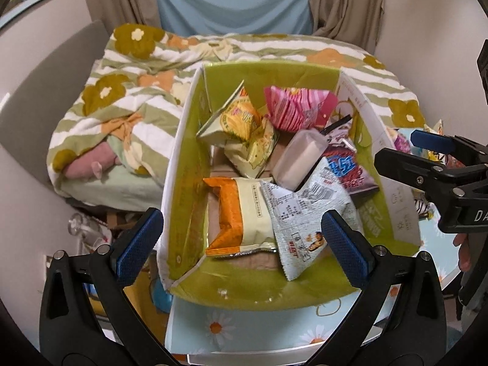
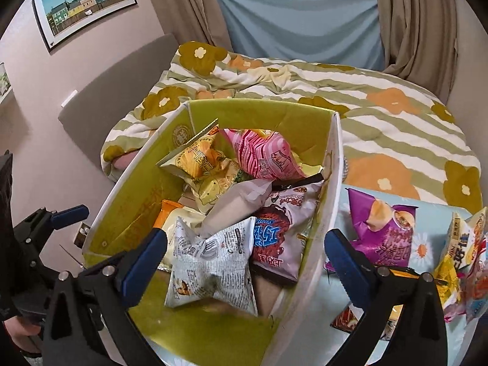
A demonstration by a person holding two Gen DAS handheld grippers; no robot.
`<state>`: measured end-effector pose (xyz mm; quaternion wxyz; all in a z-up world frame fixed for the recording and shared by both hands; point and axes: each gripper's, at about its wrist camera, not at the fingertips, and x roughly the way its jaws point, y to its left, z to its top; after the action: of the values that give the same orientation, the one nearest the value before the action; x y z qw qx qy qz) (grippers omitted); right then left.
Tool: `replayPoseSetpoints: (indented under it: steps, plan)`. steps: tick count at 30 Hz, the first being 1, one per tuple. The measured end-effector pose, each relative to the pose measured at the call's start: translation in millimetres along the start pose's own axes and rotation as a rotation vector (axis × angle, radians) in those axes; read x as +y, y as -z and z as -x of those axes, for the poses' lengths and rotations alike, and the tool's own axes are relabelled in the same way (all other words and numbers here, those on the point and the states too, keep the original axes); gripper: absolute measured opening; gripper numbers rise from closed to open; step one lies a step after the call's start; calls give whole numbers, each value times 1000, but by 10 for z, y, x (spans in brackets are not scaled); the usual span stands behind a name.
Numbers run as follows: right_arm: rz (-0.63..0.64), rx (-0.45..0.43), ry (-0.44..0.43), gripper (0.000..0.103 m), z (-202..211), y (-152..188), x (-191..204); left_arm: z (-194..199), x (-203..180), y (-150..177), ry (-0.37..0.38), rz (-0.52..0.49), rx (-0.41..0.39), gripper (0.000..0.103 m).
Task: Organize snacks
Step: 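Move both open tools back over the remaining snacks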
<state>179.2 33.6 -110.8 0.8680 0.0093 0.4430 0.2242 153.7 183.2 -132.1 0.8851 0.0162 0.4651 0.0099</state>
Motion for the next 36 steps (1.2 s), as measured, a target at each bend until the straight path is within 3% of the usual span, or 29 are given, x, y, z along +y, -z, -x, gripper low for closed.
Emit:
replayPoseSetpoints:
  steps: [9,13,17,25,31,36]
  plan:
    - [-20,-86,44,103,637,89,-120,414,-382,-89,67,-69,-84,103]
    - [-52,-113,61,103,994,188,-343,553,-732,-158,122,-135,-129,103]
    - [-80,-131,141,103,1322,319,-685,573,-1121,-201,166,-185,-136,103]
    - [-129,-114,271,103,1671,542,-1547,444,-1962,-129,256,-222,-86,103]
    - [-166,-58,293,103,1688,691,-2145,67,-2512,-60,246,-208,-14,103]
    - [-163,8,303,103,1546,807,-2519,-252,-2651,-1,230,-149,44,103]
